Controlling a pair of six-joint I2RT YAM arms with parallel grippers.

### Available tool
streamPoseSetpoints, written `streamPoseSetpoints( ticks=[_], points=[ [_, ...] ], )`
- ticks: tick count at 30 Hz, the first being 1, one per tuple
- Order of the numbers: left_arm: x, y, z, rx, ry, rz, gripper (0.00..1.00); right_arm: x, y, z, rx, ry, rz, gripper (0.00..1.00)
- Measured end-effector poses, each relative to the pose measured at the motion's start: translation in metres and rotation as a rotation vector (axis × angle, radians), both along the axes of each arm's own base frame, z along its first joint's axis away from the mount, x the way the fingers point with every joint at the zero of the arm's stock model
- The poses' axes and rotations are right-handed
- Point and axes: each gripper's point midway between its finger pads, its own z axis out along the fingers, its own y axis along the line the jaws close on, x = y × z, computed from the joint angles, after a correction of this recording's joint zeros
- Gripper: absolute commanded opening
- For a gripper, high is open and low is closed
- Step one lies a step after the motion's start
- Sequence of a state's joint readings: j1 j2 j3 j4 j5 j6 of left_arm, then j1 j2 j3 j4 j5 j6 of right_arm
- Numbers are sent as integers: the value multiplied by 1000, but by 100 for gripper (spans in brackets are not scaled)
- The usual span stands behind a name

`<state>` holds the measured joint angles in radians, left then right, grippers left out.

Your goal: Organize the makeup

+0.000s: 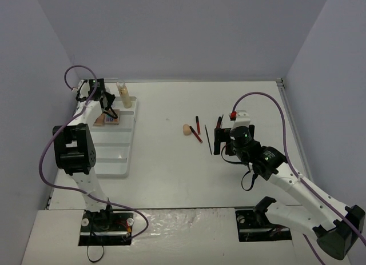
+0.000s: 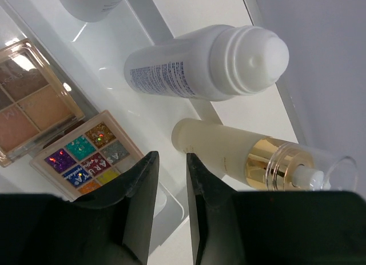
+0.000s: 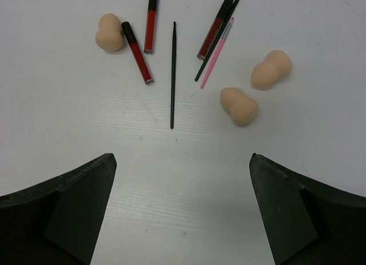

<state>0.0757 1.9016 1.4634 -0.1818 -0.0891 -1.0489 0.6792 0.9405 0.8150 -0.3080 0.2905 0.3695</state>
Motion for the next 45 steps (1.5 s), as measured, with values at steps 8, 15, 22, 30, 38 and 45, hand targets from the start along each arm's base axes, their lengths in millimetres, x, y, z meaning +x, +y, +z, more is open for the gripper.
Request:
streamPoseSetpoints(
  ticks=[8,15,22,30,38,45],
  points=[
    [4,-1,-31,-10,55,-6,22,0,0,0,0,-1,0,100],
    [16,-2,-41,-14,55,-14,22,0,0,0,0,-1,0,100],
    [18,-3,-42,-20,54,-19,22,0,0,0,-3,-1,0,100],
    [6,-8,-34,-21,52,-48,27,2,1,-6,-16,15,0,100],
    [-46,-17,65,81,-58,-183,72,11,-7,-23,-39,66,-61,99],
    [-126,-21,118,249,-107,-324,97,28,-33,-62,-63,202,-182,89]
  ],
)
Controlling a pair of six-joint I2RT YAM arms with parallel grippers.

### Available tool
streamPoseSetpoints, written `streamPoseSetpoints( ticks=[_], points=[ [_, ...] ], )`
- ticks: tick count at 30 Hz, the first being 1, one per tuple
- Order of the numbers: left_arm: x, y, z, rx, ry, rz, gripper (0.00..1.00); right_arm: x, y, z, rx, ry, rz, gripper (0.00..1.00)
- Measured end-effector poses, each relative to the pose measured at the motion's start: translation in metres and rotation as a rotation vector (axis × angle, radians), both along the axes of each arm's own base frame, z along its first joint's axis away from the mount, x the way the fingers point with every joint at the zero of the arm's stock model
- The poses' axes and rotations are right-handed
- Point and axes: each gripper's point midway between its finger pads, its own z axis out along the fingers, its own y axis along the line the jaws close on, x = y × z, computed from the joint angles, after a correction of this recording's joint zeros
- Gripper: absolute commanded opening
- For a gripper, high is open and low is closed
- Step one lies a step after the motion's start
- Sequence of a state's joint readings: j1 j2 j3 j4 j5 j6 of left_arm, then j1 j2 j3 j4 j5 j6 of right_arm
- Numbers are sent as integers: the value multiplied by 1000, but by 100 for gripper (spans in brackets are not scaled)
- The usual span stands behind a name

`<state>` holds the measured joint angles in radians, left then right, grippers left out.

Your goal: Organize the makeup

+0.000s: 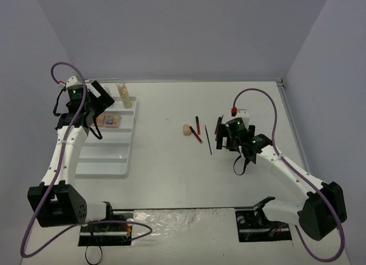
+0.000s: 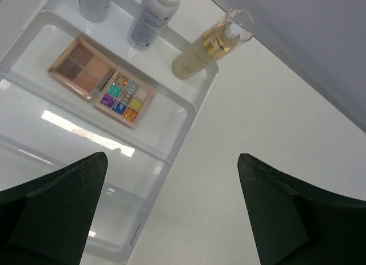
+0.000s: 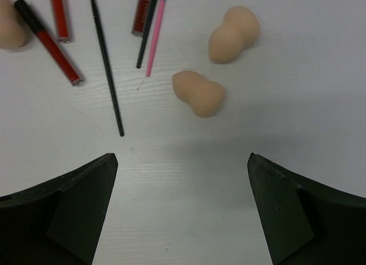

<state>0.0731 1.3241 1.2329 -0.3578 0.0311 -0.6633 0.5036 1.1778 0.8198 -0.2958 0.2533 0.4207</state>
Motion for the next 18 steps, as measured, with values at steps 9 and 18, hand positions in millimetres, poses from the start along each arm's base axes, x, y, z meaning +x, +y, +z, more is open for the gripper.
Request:
streamPoseSetpoints(
  ticks=[9,18],
  points=[
    [-81,-12,-35,109,96,-155,97,17,-25,-51,35,165,-122,78],
    [-107,-55,-30,93,75,-334,97,38,-17,-72,124,168,-166,63]
  ],
)
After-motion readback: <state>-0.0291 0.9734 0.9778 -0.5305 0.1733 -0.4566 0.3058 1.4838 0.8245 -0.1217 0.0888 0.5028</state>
